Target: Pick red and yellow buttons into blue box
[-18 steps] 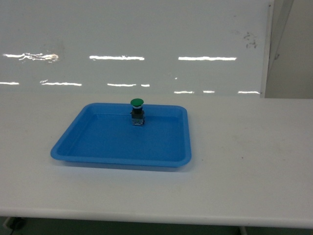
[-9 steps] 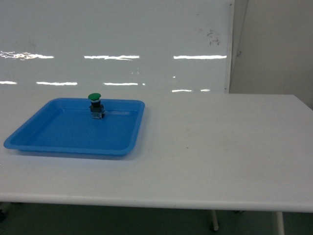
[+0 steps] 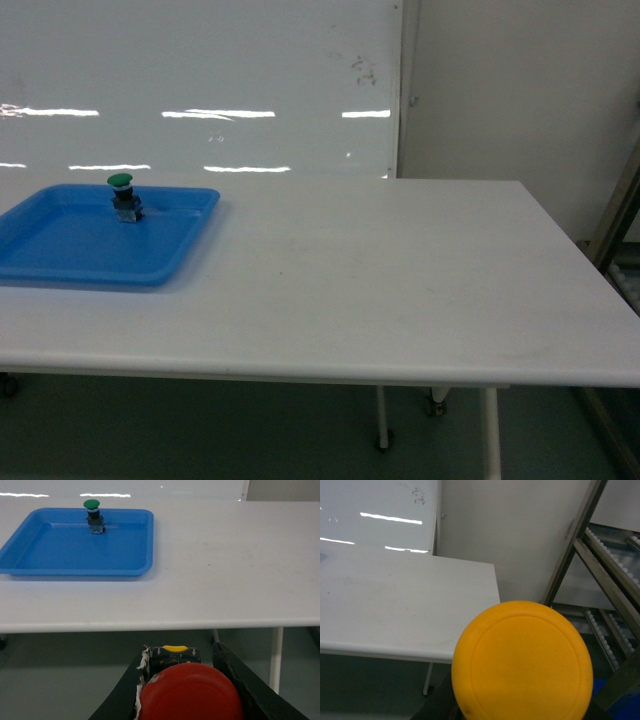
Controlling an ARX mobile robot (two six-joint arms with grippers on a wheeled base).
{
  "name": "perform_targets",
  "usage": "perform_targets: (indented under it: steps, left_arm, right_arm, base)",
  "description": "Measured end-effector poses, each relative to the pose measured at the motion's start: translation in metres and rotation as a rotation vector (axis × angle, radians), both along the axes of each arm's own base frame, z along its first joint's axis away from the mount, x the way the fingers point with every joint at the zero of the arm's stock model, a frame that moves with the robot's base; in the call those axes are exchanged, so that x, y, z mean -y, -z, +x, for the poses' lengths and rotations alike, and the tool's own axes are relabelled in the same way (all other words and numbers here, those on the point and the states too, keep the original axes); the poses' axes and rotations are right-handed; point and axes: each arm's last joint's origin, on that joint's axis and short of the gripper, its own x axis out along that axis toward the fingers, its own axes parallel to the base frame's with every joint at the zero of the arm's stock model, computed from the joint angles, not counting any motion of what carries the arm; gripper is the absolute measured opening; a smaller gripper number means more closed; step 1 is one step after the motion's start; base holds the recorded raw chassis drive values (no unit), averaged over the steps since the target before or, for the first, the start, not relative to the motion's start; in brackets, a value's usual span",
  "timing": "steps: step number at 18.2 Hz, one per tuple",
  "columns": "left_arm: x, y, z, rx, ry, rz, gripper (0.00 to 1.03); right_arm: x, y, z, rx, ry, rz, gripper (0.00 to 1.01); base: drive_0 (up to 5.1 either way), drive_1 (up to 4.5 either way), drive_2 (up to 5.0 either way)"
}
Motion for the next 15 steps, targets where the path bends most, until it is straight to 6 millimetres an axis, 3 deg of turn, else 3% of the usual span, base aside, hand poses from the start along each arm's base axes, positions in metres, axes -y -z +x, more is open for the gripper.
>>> perform_targets:
  steps: [15]
  left_arm:
    - [0.0, -0.0003, 0.0002, 0.003, 0.0, -0.001, 0.31]
  right_arm:
    - [0.0, 0.0, 0.0, 0.0, 0.0, 0.0, 0.26]
  base:
    - [5.0, -2.38, -2.4]
